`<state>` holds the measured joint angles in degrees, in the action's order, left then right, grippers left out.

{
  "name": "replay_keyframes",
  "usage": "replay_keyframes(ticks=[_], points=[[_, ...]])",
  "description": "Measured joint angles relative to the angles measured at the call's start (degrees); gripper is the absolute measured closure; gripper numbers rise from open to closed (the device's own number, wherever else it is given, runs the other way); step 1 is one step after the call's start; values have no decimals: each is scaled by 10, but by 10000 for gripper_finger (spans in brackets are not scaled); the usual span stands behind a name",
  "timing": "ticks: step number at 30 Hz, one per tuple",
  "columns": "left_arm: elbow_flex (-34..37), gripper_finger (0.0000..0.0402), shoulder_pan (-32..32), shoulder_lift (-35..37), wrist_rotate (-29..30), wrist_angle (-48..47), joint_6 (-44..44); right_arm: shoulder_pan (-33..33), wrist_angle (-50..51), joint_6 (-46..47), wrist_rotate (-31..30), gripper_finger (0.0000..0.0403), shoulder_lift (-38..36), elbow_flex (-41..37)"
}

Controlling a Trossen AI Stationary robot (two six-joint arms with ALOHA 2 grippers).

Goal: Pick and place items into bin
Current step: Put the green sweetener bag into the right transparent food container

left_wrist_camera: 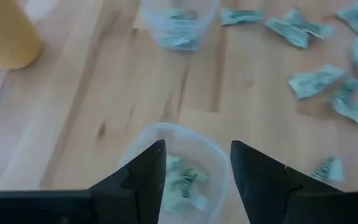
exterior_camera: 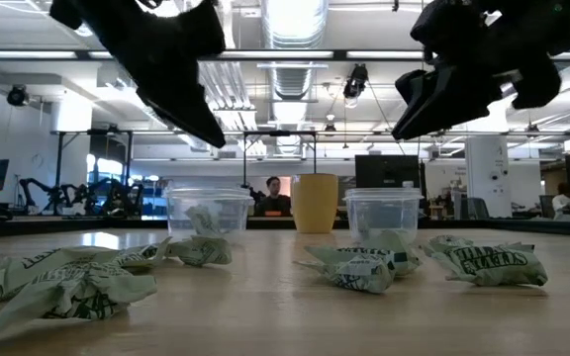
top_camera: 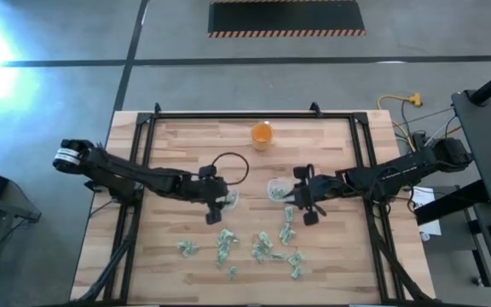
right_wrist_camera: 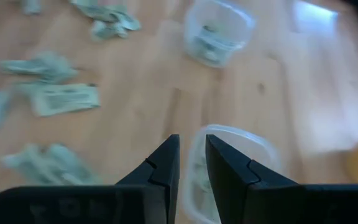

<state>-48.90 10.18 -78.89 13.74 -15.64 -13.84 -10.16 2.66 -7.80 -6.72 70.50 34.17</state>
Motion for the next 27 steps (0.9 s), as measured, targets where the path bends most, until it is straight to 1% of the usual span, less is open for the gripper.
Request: replay_keyframes(ticks=[4, 6, 10, 14, 19, 24, 27], points=[[0, 237, 28, 1, 6, 1, 17, -21, 0, 10, 53, 335, 0, -4], [0, 237, 41, 1, 18, 1, 23, -34, 2, 17, 66, 335, 0, -6], [4, 237, 58, 0, 48, 1, 24, -61, 24, 19, 68, 335, 0, -7], [5, 237, 61, 0, 54, 0, 27, -72, 29, 33, 68, 335, 1, -9], [5, 237, 61, 0, 57, 0, 28, -72, 27, 50, 60, 335, 23, -24], [5, 237, 61, 0, 58, 1, 26, -71, 2, 81, 12, 335, 87, -24], [5, 237, 61, 0, 57, 1, 26, -71, -25, 93, -4, 335, 118, -19]])
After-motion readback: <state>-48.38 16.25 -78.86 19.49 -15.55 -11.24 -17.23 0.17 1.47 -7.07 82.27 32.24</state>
